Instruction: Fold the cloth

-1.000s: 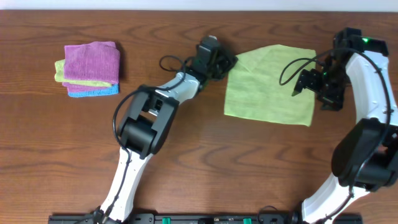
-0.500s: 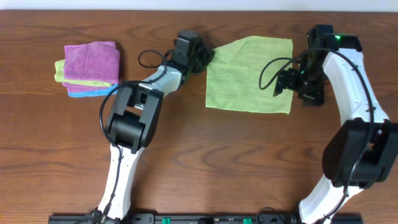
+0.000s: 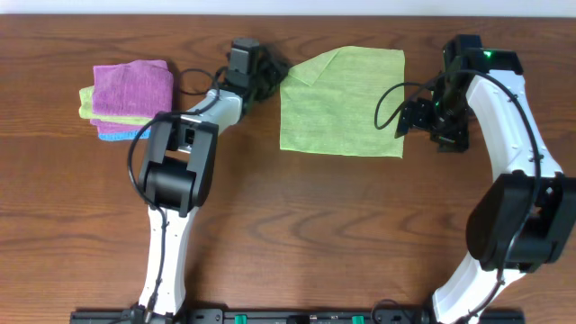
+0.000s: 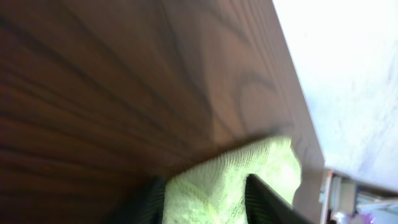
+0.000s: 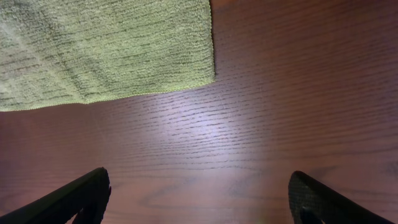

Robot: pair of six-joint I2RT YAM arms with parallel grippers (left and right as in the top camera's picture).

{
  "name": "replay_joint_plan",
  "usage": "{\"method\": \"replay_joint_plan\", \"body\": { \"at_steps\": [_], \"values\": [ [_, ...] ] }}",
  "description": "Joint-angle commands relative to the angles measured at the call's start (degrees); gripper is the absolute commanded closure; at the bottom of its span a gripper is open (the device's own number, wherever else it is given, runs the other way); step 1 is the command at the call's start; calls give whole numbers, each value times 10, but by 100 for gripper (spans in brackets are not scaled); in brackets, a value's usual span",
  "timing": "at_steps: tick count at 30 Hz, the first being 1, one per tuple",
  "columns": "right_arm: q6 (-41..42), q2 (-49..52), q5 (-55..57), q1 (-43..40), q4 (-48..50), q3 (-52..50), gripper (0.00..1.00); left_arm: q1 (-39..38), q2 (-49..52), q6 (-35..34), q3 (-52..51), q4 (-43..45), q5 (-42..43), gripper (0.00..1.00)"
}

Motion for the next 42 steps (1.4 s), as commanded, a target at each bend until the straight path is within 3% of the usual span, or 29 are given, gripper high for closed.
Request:
{"method": "replay_joint_plan", "body": {
  "at_steps": [1,5,10,15,22,25,32,42],
  "values": [
    [-9,-3,0,2,2,1,8,16,7,8,9,-2,3,51],
    [-7,-3,0,2,7,1,8,29,7,8,9,5,40,51],
    [2,-3,-14,2,25,1,8,30,7,6,11,60,144,48],
    [6,-3,-31,3,38,1,9,6,7,-4,52,45,162,45],
    [6,-3,-31,5,38,1,9,-43,7,122,216,-243,30,42],
    [6,-3,-31,5,38,1,9,-52,7,160,261,-322,-28,40],
    [6,-3,-31,5,38,1,9,-52,7,177,272,-369,-79,38],
    [10,-3,-39,5,37,1,9,-70,22,184,271,-368,-80,35]
  ]
}}
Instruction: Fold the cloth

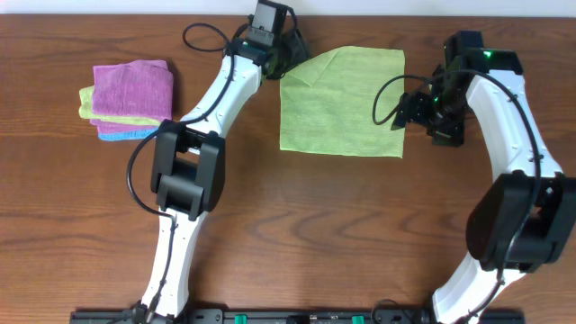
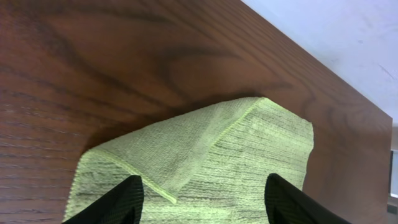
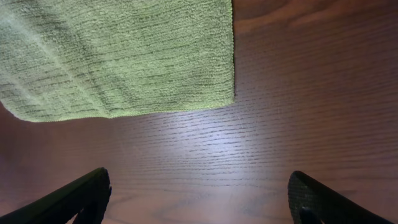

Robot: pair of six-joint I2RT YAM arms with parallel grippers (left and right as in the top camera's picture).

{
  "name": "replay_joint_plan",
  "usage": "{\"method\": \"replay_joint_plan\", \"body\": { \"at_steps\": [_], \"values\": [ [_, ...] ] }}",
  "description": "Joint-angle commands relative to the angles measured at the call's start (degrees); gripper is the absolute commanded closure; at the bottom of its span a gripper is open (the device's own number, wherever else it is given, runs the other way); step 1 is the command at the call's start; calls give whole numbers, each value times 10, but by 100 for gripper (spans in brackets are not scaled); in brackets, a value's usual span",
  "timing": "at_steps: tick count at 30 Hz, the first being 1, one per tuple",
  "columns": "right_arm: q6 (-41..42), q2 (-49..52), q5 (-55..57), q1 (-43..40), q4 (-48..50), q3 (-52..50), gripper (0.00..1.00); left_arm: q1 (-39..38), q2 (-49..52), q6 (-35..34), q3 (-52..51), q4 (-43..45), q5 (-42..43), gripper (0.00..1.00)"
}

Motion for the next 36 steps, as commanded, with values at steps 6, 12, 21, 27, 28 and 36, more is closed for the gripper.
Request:
{"method": "replay_joint_plan", "body": {
  "at_steps": [6,12,21,27,28,36],
  "values": [
    [7,-3,-13,5,-2,1,9,-23,45,9,7,2,-17,35],
    [7,-3,-13,5,-1,1,9,-24,55,10,7,0,-23,35],
    [7,-3,-13,5,-3,1,9,-34,72,5,7,19,-23,34],
    [7,-3,-13,5,-3,1,9,-43,76,-4,7,64,-27,36],
    [7,-3,-13,5,-3,1,9,-45,76,-4,7,70,-31,39],
    [7,-3,-13,5,-3,1,9,-47,76,-8,7,73,-66,77]
  ]
}}
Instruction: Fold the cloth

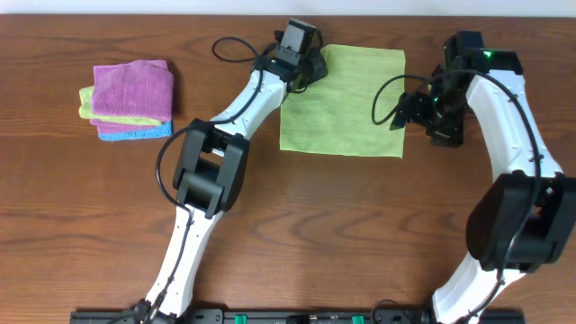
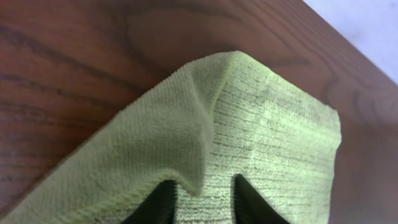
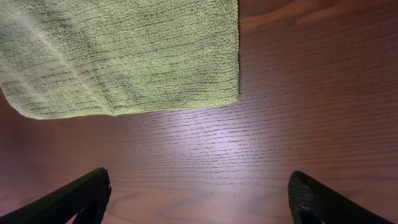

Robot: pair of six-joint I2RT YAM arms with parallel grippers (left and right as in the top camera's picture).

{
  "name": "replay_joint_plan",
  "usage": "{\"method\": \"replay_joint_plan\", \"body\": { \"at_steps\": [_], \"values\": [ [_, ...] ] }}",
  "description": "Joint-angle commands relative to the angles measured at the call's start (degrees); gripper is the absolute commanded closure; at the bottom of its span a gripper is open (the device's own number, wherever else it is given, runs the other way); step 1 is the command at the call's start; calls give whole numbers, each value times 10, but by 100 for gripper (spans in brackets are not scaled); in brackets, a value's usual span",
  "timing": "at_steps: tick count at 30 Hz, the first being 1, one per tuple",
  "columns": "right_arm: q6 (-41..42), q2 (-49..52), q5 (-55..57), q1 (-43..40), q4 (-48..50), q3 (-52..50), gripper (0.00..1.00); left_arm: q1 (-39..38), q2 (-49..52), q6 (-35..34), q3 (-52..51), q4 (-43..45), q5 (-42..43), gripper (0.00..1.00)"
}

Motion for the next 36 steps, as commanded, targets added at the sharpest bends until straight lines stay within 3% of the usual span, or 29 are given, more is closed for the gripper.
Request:
{"method": "replay_joint_plan", "body": {
  "at_steps": [1,5,20,25,28,33,36],
  "values": [
    [7,-3,-4,5,-3,1,9,1,16,-1,7,0,-30,83],
    [7,-3,-4,5,-10,1,9,5,16,0,7,0,-56,94],
    [-13,-3,-4,14,-63,1,10,42,16,-33,7,0,-238,92],
    [-15,-3,-4,32,-66,1,11,66,16,-43,7,3,-275,75],
    [-14,-3,-4,49,-65,1,10,82,16,-43,7,2,-275,60],
    [-13,-3,14,66,-56,1,11,101,15,-40,7,2,-232,54],
    [-10,-3,37,58,-39,1,12,107,13,3,9,2,-158,32]
  ]
}}
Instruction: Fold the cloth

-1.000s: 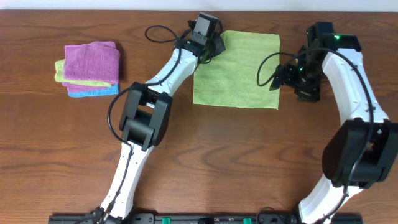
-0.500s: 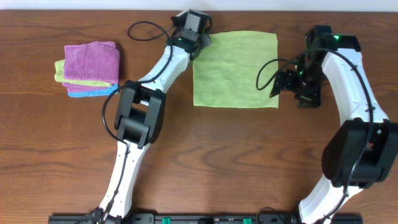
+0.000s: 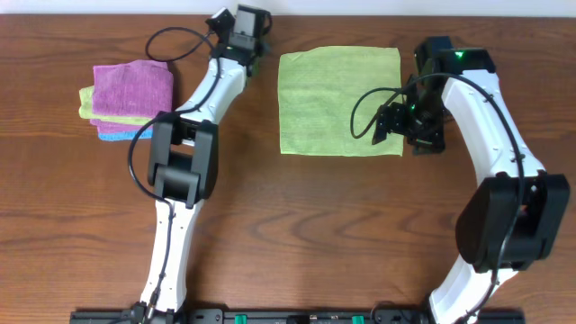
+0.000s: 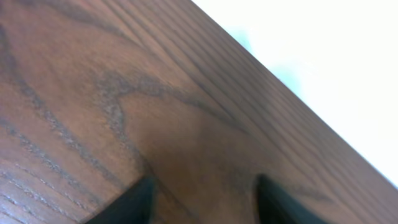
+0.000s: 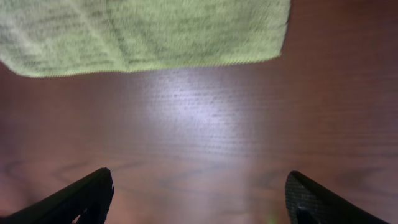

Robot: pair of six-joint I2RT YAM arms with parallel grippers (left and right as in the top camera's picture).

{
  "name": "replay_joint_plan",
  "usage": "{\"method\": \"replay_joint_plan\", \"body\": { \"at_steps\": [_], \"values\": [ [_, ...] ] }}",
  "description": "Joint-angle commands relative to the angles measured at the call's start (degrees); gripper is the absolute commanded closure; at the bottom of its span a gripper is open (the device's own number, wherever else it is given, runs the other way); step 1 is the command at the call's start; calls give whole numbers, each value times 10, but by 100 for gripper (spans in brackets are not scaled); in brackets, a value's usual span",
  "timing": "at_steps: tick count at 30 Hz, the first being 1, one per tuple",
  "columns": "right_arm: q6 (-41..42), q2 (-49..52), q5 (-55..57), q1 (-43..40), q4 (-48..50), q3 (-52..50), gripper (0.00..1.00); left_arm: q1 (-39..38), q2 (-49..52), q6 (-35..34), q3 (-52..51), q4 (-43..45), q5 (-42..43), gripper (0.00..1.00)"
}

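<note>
The green cloth (image 3: 339, 101) lies flat and square on the wooden table (image 3: 297, 225) in the overhead view. Its near edge (image 5: 149, 34) shows at the top of the right wrist view. My left gripper (image 3: 243, 40) is at the table's far edge, left of the cloth, open over bare wood (image 4: 202, 199). My right gripper (image 3: 409, 135) hovers open beside the cloth's near right corner, nothing between its fingers (image 5: 199, 199).
A stack of folded cloths (image 3: 130, 99), pink on top, sits at the far left of the table. The far table edge meets a white wall (image 4: 311, 56) just beyond my left gripper.
My left gripper let go of the cloth's far left corner and moved left to the table's far edge. The cloth now lies flat. My right gripper shifted slightly left, nearer the cloth's corner.
The cloth's far left corner was folded over, with my left gripper at it. The gripper then stood open over that corner, then shut on it further right. Now the corner is laid out flat, and the left gripper is open and away.
</note>
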Motion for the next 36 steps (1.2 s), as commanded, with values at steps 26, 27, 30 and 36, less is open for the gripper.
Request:
{"method": "replay_joint_plan", "body": {
  "at_steps": [26,27,30,36],
  "values": [
    [-108,-3,-249,-185,228,-186,13,-9,-108,174,39,-465,391,5],
    [-108,-3,-249,-184,236,-194,13,-12,-108,174,36,-472,390,5],
    [-108,-3,-249,-183,250,-205,14,-17,-108,174,17,-483,396,5],
    [-108,-3,-249,-182,270,-206,14,-20,-108,159,-42,-484,429,5]
  ]
}}
